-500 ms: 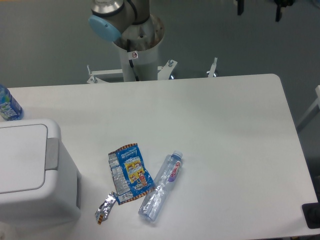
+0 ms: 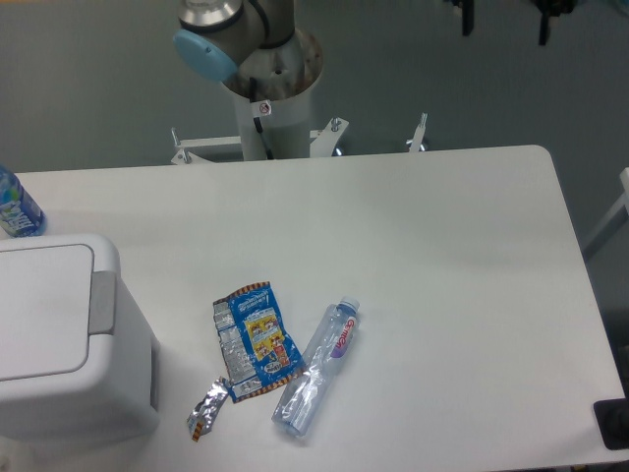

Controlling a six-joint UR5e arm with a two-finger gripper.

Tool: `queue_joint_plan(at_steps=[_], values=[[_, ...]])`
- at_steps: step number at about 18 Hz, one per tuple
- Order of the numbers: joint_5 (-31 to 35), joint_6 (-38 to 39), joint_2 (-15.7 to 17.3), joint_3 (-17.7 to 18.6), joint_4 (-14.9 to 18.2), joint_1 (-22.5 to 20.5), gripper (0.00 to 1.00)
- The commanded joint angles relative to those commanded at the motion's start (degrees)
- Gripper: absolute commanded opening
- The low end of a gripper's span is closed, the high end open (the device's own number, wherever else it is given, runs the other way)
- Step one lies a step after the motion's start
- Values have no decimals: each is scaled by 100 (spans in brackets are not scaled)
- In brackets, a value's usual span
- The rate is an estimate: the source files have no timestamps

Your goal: Open the trash can

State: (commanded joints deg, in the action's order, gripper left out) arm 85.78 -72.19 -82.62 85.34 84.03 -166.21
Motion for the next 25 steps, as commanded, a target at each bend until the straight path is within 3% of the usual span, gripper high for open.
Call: queue_joint_plan(at_steps=[8,16,20,25], values=[[35,1873,-114,123,-492,931,100],[0,3815,-342,325,-800,2267,100],[0,5256,-720,299,-1633,2882,100],[0,6163,-1203,176,-2197,3481,100]])
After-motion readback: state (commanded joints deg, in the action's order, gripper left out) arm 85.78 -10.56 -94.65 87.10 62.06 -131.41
